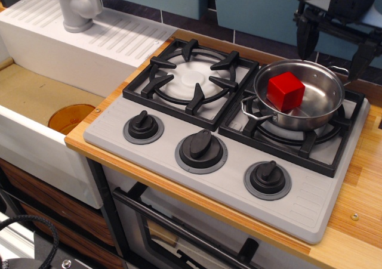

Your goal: Put redcube in pan and put pan on stove

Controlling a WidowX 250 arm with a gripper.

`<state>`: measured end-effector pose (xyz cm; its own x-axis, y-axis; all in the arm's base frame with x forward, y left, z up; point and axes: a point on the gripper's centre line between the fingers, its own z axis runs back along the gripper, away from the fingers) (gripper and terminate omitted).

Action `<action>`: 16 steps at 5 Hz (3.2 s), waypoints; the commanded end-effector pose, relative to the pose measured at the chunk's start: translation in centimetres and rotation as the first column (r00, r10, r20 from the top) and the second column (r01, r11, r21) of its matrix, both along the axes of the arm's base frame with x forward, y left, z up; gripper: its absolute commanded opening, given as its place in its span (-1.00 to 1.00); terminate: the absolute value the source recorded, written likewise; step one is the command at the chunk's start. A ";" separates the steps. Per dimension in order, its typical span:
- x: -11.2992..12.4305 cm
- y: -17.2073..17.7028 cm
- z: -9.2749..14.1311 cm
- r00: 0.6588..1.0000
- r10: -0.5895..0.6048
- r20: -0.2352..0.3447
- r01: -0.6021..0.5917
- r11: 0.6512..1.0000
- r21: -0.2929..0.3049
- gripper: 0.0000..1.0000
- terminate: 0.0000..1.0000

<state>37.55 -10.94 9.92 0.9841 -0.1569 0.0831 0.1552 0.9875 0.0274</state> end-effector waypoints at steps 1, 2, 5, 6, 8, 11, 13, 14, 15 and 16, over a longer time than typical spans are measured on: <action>0.5 3.1 5.7 0.997 -0.030 0.070 0.025 0.998 0.065 1.00 -1.00; 0.1 4.6 6.1 0.996 -0.042 0.075 0.036 0.996 0.085 1.00 -1.00; -1.9 7.5 3.1 0.992 -0.037 0.119 0.028 0.997 0.078 1.00 -1.00; -2.3 7.6 1.6 0.990 -0.032 0.135 0.025 0.998 0.057 1.00 -1.00; -2.5 7.7 -0.2 0.987 -0.032 0.154 0.026 0.999 0.039 1.00 -1.00; -2.6 7.6 -3.3 0.983 -0.026 0.184 0.026 1.000 0.004 1.00 -1.00; -2.9 7.0 -4.6 0.979 -0.021 0.202 0.025 1.000 -0.016 -1.00 -1.00; -3.2 6.6 -4.2 0.980 -0.027 0.195 0.031 0.999 -0.017 -1.00 -1.00; -3.4 6.6 -3.7 0.982 -0.037 0.183 0.045 0.998 -0.036 -1.00 -1.00; -3.6 6.5 -3.3 0.982 -0.037 0.183 0.043 0.999 -0.027 -1.00 -1.00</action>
